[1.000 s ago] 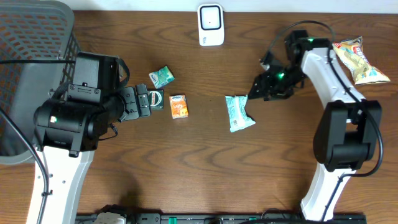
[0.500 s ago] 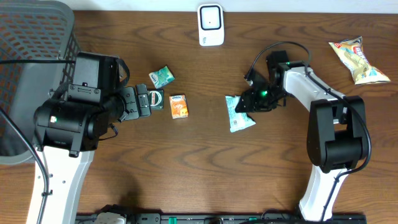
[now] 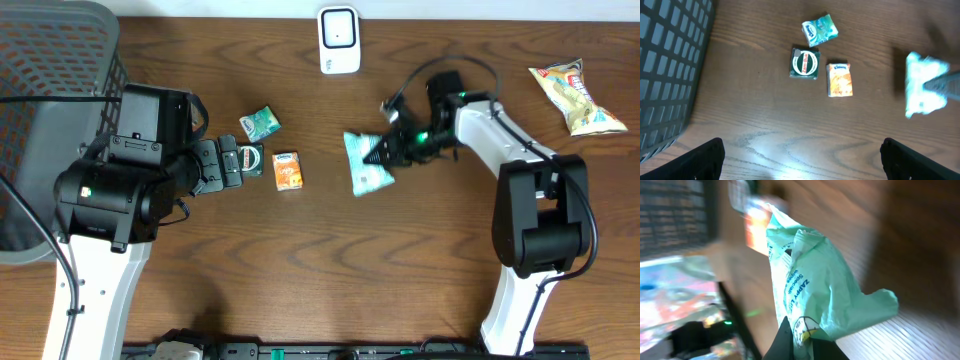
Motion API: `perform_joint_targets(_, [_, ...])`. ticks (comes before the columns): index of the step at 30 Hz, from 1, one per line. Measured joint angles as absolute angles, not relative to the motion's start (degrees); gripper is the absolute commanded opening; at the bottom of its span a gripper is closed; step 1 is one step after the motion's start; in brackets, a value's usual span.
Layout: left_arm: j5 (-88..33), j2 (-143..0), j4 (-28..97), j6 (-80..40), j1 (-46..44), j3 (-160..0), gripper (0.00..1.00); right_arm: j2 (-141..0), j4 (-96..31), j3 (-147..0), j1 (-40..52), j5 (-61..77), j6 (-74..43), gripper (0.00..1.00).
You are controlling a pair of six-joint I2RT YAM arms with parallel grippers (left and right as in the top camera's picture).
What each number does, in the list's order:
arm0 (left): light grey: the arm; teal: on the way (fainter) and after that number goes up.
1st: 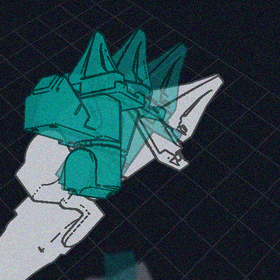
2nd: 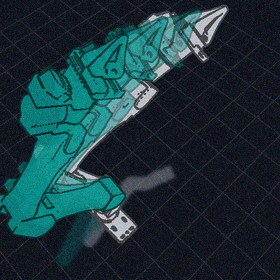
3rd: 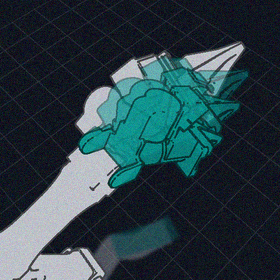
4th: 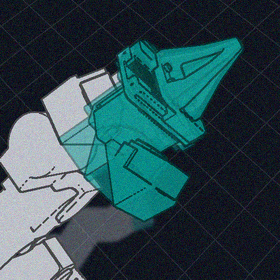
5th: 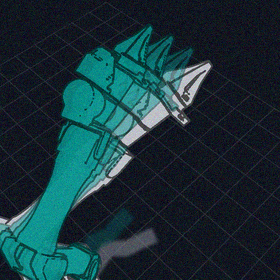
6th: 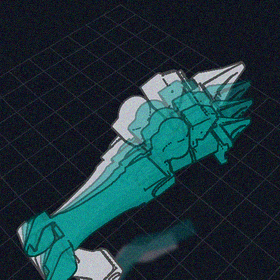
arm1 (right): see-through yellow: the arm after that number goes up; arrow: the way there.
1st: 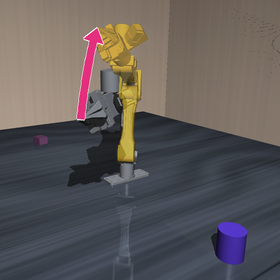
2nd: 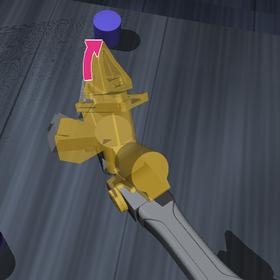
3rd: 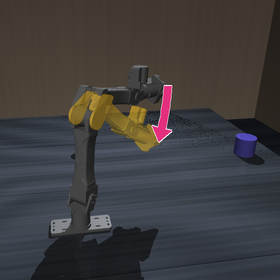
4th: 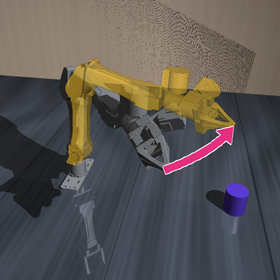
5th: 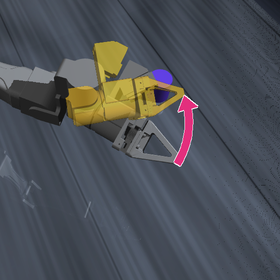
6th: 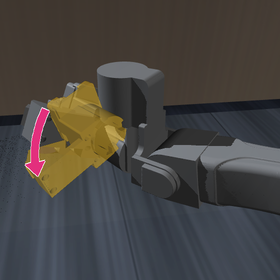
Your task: Scan the item barcode
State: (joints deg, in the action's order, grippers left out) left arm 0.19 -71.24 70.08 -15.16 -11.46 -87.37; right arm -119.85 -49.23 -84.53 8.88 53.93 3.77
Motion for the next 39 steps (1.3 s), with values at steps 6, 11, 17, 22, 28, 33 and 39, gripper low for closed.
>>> perform_joint_targets(6, [0.2, -71.2, 70.1, -15.2, -11.5, -87.4, 0.98, -115.7, -46.7, -89.8, 8.3, 60.2, 3.7, 0.01])
perform_joint_targets(11, [0.2, -71.2, 70.1, -15.2, -11.5, -87.4, 0.98, -107.3, -41.7, -90.4, 8.5, 62.1, 3.8, 0.01])
perform_joint_targets(17, [0.2, -71.2, 70.1, -15.2, -11.5, -87.4, 0.98, -101.1, -40.9, -91.1, 9.2, 62.4, 1.6, 0.01])
perform_joint_targets(22, [0.2, -71.2, 70.1, -15.2, -11.5, -87.4, 0.98, -100.4, -44.2, -91.1, 11.1, 62.5, -0.6, 0.01])
perform_joint_targets(28, [0.2, -71.2, 70.1, -15.2, -11.5, -87.4, 0.98, -100.4, -44.3, -91.1, 13.4, 61.3, -1.1, 0.01])
perform_joint_targets(33, [0.2, -71.2, 70.1, -15.2, -11.5, -87.4, 0.98, -100.4, -44.3, -91.1, 13.6, 59.1, -1.3, 0.01])
perform_joint_targets(39, [0.2, -71.2, 70.1, -15.2, -11.5, -87.4, 0.98, -100.4, -44.3, -91.1, 13.6, 56.9, -1.3, 0.01])
